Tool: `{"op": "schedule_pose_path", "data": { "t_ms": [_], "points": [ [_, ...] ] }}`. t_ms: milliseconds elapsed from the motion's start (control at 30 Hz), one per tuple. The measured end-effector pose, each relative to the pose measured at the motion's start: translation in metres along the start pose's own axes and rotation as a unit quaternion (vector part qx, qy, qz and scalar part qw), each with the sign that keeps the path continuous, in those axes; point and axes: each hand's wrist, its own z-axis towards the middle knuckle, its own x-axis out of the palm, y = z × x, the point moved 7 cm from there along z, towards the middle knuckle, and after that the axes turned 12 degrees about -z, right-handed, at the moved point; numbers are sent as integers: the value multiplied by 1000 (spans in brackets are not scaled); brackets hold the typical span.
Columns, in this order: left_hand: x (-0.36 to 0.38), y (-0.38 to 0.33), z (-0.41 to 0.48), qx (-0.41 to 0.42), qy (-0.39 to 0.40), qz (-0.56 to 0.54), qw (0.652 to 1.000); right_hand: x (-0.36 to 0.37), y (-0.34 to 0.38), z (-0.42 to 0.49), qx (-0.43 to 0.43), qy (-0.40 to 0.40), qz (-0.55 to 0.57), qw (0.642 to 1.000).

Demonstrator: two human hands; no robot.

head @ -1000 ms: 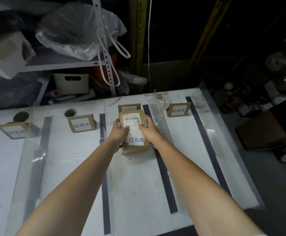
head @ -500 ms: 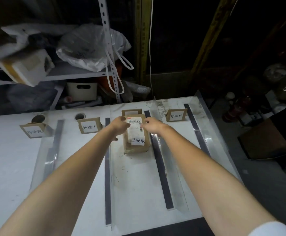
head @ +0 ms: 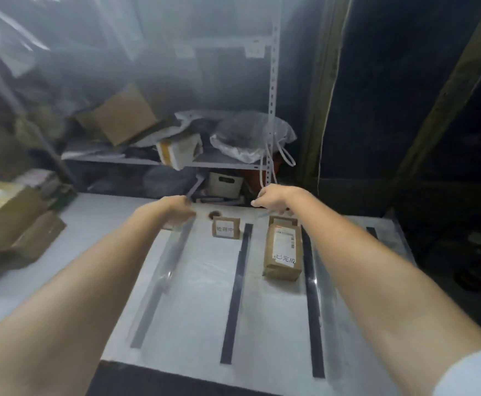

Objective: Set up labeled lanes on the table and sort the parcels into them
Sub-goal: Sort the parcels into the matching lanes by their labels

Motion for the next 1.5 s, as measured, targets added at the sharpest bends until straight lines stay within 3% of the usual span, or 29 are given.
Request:
{"op": "schedule_pose_path", "data": {
  "t_ms": [300, 667, 1100, 1300, 1500],
  "points": [
    [-132, 210, -78, -106, -76, -48, 990, -10, 246, 7, -120, -41, -123, 984],
    [-240, 513, -153, -212, -144, -116, 960, 109, 581, 38, -235, 5, -165, 958],
    [-280, 693, -124, -269, -177, -154, 934, 188, 778, 122, -291, 7, -137, 947],
    [-322, 753, -125, -325, -226, -151, 906, 202, 875, 150, -354, 8, -139, 925],
    [-338, 820, -123, -360, -255, -180, 879, 218, 957, 175, -361, 2, -176, 916]
  ]
}}
